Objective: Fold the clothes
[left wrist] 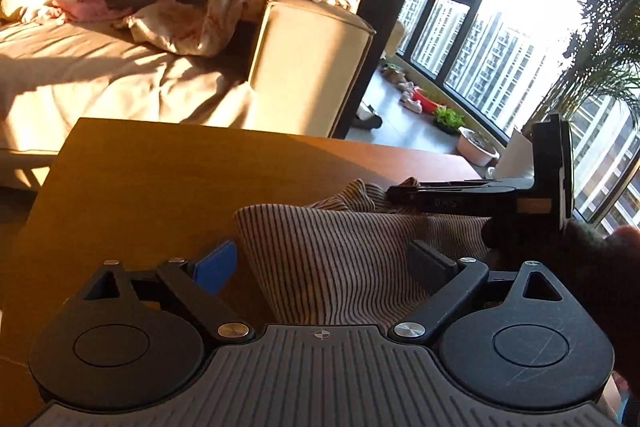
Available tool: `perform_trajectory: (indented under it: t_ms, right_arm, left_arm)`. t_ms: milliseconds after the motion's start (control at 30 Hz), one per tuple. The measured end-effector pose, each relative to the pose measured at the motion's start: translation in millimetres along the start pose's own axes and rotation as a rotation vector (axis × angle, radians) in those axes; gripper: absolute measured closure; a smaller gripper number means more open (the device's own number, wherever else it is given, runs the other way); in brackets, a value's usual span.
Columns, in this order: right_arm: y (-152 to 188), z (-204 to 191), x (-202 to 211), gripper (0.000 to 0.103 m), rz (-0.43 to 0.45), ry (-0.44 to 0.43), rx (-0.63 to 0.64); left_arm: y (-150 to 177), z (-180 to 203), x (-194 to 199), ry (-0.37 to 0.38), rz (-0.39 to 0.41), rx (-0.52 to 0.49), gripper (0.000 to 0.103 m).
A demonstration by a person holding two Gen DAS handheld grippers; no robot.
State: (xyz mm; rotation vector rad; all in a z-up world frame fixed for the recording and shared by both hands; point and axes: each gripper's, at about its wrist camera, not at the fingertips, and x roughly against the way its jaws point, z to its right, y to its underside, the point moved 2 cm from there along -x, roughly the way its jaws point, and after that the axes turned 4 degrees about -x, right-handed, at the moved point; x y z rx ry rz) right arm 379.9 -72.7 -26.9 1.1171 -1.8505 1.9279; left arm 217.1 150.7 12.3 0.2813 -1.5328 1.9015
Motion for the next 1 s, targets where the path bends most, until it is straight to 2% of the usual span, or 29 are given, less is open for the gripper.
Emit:
perform_trajectory:
  t_ms: [33,133,200,333,400,500,600,733,800,833,867,900,967,1000]
  right_arm:
    - [1.1,-2.1,6.1,0.098,0.006,-0.011,0.0]
    - [4.2,-7.3,45.4,0.099,0.065,-0.061,-0.008]
    - [8.6,-8.2,93.0,0.099,0.119,-0.146,-0.033]
    - [37.7,-13.4,187.0,0.099,0.178,-0.256,-0.014]
    - [62.5,-15.2,211.6,0.099,0.156,-0.276,-0.016]
    - [101.1,-16.0,228.6,0.099,0.1,-0.3,-0.043]
    - [133.1,-19.1,228.3,0.099,0.048,-0.315,-0.072]
    - [158.5,-20.8,224.8,0.099,-0.009,-0.31,-0.072]
    - [158.5,-17.0,239.2,0.099,0.012,-0.325,-0.06]
    - [158.6,-15.1,246.4,0.098,0.023,-0.332,-0.054]
    - [157.3,-11.6,255.2,0.098,0.041,-0.338,-0.054]
    - [152.4,-2.8,266.6,0.094,0.076,-0.335,-0.076]
    - [143.0,18.0,278.7,0.074,0.117,-0.304,-0.146]
    - [138.3,28.4,284.8,0.055,0.138,-0.289,-0.18]
  left_arm:
    - [-0.2,-2.1,5.1,0.008,0.011,0.01,0.005]
    - [-0.8,-8.5,20.4,0.032,0.044,0.042,0.005]
    - [-1.2,-12.8,30.6,0.049,0.067,0.063,0.005]
    - [-3.0,-18.7,51.5,0.085,0.114,0.098,0.001]
    - [-6.4,-11.5,60.2,0.117,0.141,0.093,0.0]
    - [-4.5,8.8,64.0,0.141,0.14,0.069,0.0]
    - [1.9,31.9,62.6,0.152,0.114,0.025,0.0]
    - [16.1,55.7,50.2,0.13,0.069,-0.042,0.0]
    - [25.6,60.0,46.5,0.136,0.023,-0.066,0.006]
    - [30.5,61.3,45.2,0.141,-0.004,-0.077,0.019]
    - [35.9,62.4,45.5,0.139,-0.027,-0.098,0.024]
    - [41.4,63.2,47.1,0.13,-0.048,-0.126,0.024]
    - [53.5,65.9,50.5,0.112,-0.1,-0.185,0.022]
    - [59.1,67.3,51.3,0.104,-0.129,-0.207,0.021]
